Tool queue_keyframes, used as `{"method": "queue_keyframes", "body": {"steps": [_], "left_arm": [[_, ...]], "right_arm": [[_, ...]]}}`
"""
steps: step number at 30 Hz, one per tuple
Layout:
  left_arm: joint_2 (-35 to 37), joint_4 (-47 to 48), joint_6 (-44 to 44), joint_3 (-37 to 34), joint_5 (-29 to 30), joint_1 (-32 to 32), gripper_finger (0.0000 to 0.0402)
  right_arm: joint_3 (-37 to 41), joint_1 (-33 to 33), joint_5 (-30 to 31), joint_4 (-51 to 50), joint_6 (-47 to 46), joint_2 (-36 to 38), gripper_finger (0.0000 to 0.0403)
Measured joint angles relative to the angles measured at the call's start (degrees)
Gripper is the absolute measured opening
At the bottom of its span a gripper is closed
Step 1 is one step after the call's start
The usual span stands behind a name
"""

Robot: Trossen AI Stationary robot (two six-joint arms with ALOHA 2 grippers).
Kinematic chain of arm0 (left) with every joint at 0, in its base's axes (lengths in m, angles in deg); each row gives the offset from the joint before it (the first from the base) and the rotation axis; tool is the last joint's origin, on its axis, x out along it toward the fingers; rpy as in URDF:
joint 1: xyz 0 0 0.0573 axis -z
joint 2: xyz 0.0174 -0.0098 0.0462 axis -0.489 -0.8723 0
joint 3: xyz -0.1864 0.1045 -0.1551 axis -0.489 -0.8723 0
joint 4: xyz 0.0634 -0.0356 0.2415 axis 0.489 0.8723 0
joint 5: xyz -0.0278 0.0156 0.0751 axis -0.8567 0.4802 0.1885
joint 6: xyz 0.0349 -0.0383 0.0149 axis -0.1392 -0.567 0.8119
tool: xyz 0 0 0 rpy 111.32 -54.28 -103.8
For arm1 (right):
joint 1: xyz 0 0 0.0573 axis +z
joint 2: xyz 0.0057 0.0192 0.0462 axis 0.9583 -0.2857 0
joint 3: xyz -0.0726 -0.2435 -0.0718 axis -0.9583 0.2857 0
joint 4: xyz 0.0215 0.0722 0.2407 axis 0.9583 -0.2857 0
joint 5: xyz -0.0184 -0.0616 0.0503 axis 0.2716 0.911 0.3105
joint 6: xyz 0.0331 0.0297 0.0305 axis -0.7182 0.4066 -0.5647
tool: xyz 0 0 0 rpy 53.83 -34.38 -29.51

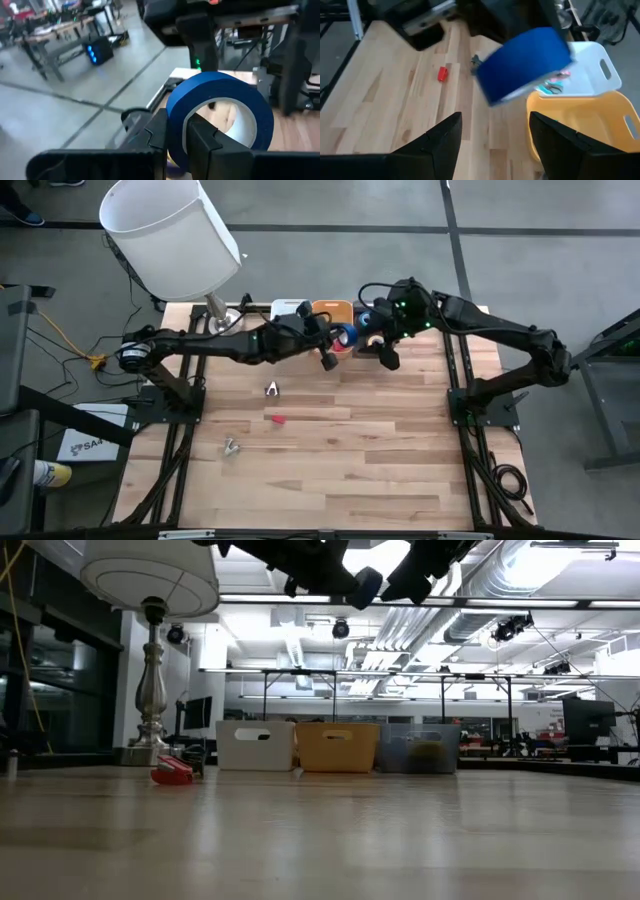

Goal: Pick and place Stapler, Stapler remover, tape
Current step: Put the blue tape into the black bin

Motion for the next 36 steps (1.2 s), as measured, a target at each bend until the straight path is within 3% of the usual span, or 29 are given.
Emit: {"method": "queue_keyframes", "body": {"steps": [10,22,26,36], "left_arm": [[0.0,-3.15,3.2,0.0,-5.67,-1.83,0.0033],[0.04,-9.29,6.68,0.0,-9.87,-3.25,0.0033],[0.13,-10.68,6.64,0.04,-12.18,-4.24,0.0033],[0.07,-13.88,7.08,0.04,-16.73,-5.11,0.0033]], "right_arm": [[0.02,0.15,-1.41,6.96,-1.75,0.63,0.0224],[0.05,0.24,-10.58,9.53,-4.55,0.98,0.0224],[0.08,0.4,-11.11,12.39,-6.59,1.5,0.0222],[0.13,0.42,-11.59,14.69,-7.0,2.19,0.0146]]}}
